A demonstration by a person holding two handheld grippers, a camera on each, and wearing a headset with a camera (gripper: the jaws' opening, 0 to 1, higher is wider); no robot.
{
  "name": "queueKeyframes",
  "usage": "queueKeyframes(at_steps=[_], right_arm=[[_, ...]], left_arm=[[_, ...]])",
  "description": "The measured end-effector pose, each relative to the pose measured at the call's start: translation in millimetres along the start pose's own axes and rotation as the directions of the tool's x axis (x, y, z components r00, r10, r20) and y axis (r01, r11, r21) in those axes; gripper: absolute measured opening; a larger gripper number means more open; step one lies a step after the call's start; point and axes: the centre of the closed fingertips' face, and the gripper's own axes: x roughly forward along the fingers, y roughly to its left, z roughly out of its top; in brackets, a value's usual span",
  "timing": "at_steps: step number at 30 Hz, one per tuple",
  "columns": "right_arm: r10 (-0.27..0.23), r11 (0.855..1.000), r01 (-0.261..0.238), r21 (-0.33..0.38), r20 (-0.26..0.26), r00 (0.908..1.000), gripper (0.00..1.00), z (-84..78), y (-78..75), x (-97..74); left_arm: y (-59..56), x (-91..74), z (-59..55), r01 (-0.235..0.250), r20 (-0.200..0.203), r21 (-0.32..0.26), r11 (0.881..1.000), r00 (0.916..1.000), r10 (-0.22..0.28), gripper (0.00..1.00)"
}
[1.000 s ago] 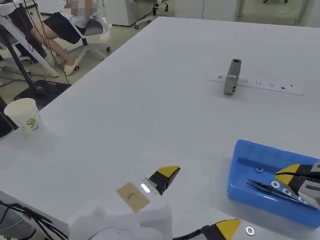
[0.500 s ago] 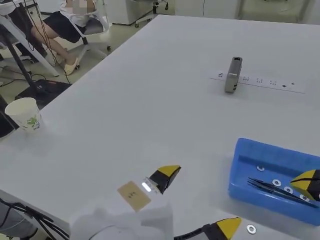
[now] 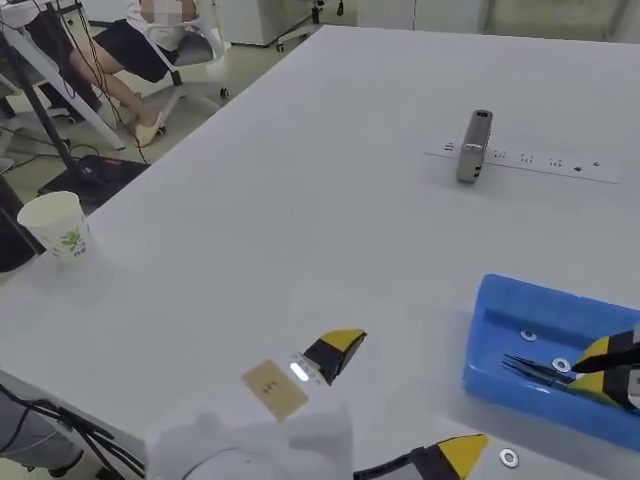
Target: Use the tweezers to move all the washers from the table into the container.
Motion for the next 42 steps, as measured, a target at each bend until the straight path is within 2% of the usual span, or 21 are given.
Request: queueKeyframes(at_steps=[9, 15, 20, 23, 30, 33, 37, 42], right_arm=[[0.002, 0.998, -0.006, -0.062, -0.055, 0.9985, 0.04, -8.7, 1.5, 4.0], [-0.012, 0.997, 0.008, -0.072, -0.048, 0.9988, 0.03, -9.7, -0.1, 3.0], [-0.07, 0.994, 0.067, -0.092, -0.032, 0.997, 0.02, -8.5, -2.7, 0.5], [-0.11, 0.989, 0.108, -0.105, -0.012, 0.9939, 0.01, -3.2, -5.7, -6.7], [-0.214, 0.97, 0.22, -0.107, 0.069, 0.9744, 0.01, 15.5, -11.1, -32.7], [-0.226, 0.966, 0.236, -0.103, 0.102, 0.9687, 0.01, 26.6, -2.4, -44.6], [-0.245, 0.961, 0.257, -0.101, 0.122, 0.9618, 0.01, 33.6, 11.8, -54.4], [-0.237, 0.962, 0.253, -0.101, 0.149, 0.9601, 0.01, 38.7, 37.9, -62.7]], left_arm=[[0.4, -0.1, 0.1, -0.002, 0.0, 0.001, 1.0, 1.0, 0.002, 0.66], [0.1, 0.1, -0.1, 0.0, -0.001, 0.004, 1.0, 1.0, 0.0, 0.66], [0.2, 0.2, -0.1, -0.002, -0.002, 0.004, 1.0, 1.0, 0.002, 0.66], [-0.1, 0.3, -0.1, 0.0, -0.002, 0.005, 1.0, 1.0, 0.0, 0.66], [-1.3, 0.9, -0.5, 0.006, -0.005, 0.008, 1.0, 1.0, -0.006, 0.66], [-1.5, 0.9, -0.7, 0.007, -0.006, 0.009, 1.0, 1.0, -0.006, 0.65], [-2.4, 1.0, -1.0, 0.011, -0.008, 0.013, 1.0, 0.9999, -0.011, 0.65], [-2.5, 0.8, -0.7, 0.011, -0.006, 0.013, 1.0, 0.9999, -0.011, 0.65]])
